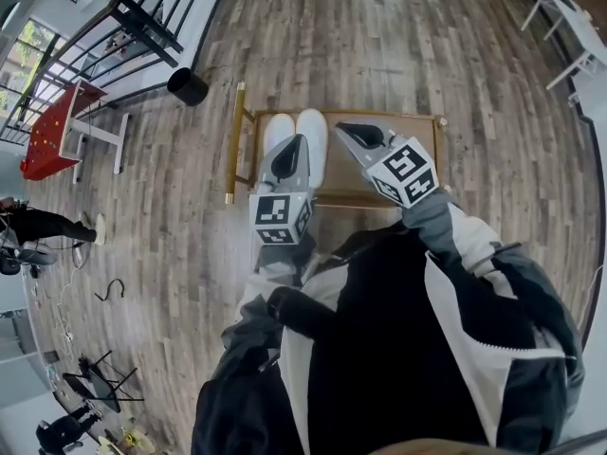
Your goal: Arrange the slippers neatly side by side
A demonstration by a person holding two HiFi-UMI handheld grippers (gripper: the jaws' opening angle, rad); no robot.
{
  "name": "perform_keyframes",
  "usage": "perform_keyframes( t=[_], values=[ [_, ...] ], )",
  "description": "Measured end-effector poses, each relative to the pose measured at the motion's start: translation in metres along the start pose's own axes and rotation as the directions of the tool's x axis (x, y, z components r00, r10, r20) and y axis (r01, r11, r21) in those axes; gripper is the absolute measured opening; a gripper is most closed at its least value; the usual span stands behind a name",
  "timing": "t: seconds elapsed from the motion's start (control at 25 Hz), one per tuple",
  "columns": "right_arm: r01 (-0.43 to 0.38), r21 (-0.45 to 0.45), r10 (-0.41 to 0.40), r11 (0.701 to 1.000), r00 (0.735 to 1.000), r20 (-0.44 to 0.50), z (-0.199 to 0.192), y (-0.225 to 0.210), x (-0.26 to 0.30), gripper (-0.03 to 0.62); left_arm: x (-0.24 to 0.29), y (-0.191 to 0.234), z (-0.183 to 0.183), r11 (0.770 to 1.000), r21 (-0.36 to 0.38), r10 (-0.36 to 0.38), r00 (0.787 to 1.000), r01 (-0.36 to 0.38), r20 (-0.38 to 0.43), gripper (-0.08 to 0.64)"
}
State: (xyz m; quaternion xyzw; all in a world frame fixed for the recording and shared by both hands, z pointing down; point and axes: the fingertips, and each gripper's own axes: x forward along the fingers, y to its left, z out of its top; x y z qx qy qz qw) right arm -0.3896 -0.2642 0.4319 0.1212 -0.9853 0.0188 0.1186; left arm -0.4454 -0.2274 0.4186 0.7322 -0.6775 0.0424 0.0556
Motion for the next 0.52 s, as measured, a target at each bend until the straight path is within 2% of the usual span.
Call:
perform_keyframes(
  t=[0.52],
  values=[
    [-0.020,0.006,0.020,1.000,1.000,0.007,-0.001,0.009,-0.006,0.000,-0.015,0.001,-0.003,0.999,0.003,0.041,0.999,-0.041,-0.007,0.011]
  ],
)
